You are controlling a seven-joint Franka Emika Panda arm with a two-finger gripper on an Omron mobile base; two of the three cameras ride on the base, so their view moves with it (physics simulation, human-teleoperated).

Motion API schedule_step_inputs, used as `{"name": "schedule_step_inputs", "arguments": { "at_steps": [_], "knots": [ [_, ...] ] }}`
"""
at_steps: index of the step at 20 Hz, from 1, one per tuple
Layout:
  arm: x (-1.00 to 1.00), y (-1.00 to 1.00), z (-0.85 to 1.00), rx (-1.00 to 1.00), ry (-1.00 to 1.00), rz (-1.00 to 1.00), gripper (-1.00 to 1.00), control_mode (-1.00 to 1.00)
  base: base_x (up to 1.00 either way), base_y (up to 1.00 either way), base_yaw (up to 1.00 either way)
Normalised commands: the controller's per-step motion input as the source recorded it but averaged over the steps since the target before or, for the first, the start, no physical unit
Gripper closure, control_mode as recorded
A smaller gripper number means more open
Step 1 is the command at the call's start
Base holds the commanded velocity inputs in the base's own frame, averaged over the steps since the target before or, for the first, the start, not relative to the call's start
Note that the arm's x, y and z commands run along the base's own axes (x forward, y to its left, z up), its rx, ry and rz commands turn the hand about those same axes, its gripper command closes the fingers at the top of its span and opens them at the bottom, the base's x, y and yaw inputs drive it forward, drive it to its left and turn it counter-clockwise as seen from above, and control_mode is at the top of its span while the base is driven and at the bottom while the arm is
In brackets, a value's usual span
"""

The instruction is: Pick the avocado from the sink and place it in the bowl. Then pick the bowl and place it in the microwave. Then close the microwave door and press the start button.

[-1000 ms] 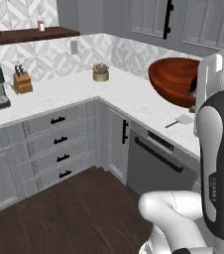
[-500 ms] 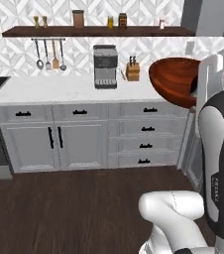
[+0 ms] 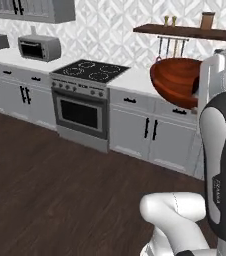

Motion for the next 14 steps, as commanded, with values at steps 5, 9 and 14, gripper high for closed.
{"name": "schedule_step_inputs", "arguments": {
  "at_steps": [5, 9, 14],
  "knots": [
    [0.0, 0.0, 0.0, 0.0, 0.0, 0.0, 1.0, 1.0, 0.22, 0.11, 0.77],
    [0.0, 0.0, 0.0, 0.0, 0.0, 0.0, 1.0, 1.0, 0.61, -0.1, 0.59],
    [0.0, 0.0, 0.0, 0.0, 0.0, 0.0, 1.0, 1.0, 0.89, -0.53, 0.58]
  ]
}}
